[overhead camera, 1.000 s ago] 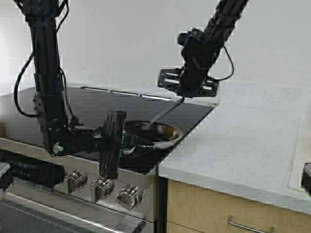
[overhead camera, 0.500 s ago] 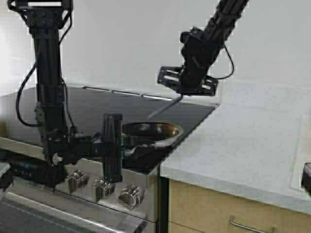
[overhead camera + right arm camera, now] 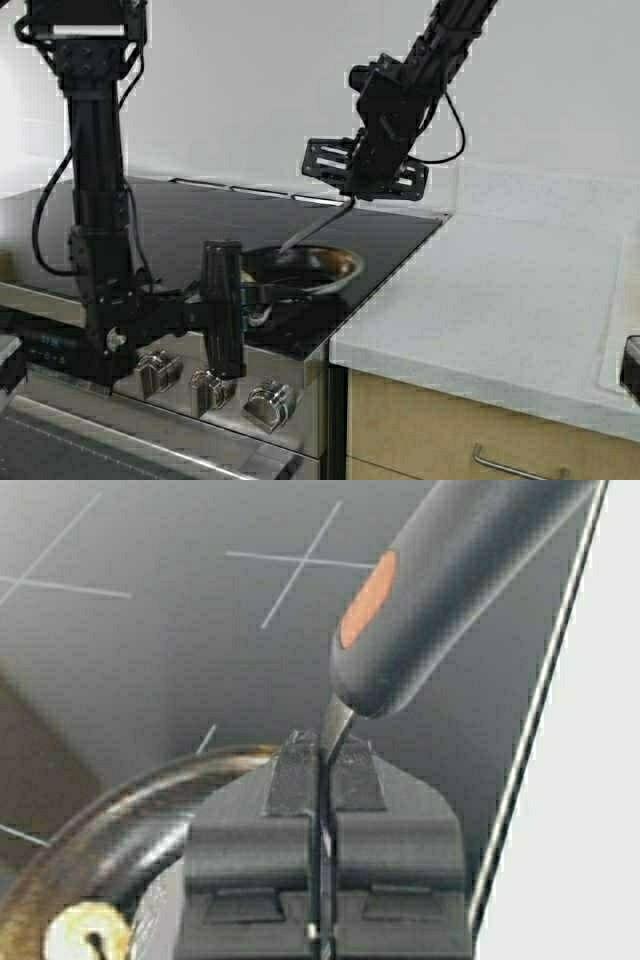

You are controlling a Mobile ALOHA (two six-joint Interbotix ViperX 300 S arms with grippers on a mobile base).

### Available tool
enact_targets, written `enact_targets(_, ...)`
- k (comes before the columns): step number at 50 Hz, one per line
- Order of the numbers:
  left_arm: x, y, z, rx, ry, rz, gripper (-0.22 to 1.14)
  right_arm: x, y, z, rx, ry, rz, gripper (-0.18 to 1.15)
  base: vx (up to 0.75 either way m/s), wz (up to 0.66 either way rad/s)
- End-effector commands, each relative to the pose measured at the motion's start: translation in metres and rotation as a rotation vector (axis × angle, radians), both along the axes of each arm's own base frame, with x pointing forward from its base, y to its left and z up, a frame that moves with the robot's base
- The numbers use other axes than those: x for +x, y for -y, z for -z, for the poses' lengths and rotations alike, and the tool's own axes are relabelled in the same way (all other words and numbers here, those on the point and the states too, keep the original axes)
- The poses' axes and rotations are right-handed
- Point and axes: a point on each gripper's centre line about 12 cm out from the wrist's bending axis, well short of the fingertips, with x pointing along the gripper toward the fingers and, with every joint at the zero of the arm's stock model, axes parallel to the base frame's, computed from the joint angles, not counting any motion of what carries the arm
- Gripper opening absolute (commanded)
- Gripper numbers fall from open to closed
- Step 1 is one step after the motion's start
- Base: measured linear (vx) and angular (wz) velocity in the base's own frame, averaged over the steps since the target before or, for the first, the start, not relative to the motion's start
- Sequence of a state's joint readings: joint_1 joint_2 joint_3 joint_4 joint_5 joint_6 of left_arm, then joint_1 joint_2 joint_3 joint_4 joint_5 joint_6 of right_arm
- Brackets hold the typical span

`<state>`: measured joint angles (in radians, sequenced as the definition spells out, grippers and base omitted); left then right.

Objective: Add oil to the pan and cook the shrimp and serve it

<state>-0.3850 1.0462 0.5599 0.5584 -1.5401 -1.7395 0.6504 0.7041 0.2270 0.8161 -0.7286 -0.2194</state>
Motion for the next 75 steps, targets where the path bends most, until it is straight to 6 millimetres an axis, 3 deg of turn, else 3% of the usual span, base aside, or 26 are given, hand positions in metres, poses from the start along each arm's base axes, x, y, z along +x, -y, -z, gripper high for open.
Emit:
enact_targets(1,0.010,-0.005,-0.010,-0.061,0.054,-0.021,0.03,0.001,-0.003,-0.035,0.034,0.064,-0.001,0.08,0.00,0.00)
enact_targets(18,0.026,-0.029,-0.010,0.017,0.054,-0.089,0.03,-0.025,0.023,-0.049,0.061,0.070,0.056,0.08,0.00,0.00)
enact_targets(27,0.016,-0.021,-0.015,0.120,0.093,-0.007,0.03,-0.040,0.037,-0.052,0.092,0.078,0.088,0.08,0.00,0.00)
enact_targets(34,0.021,-0.031,-0.015,0.218,0.086,-0.049,0.03,-0.046,0.042,-0.051,0.099,0.070,0.096,0.08,0.00,0.00)
enact_targets(75,0.024,-0.031,-0.001,0.056,0.011,-0.047,0.07,-0.068,0.048,-0.060,0.091,0.060,0.079,0.08,0.00,0.00)
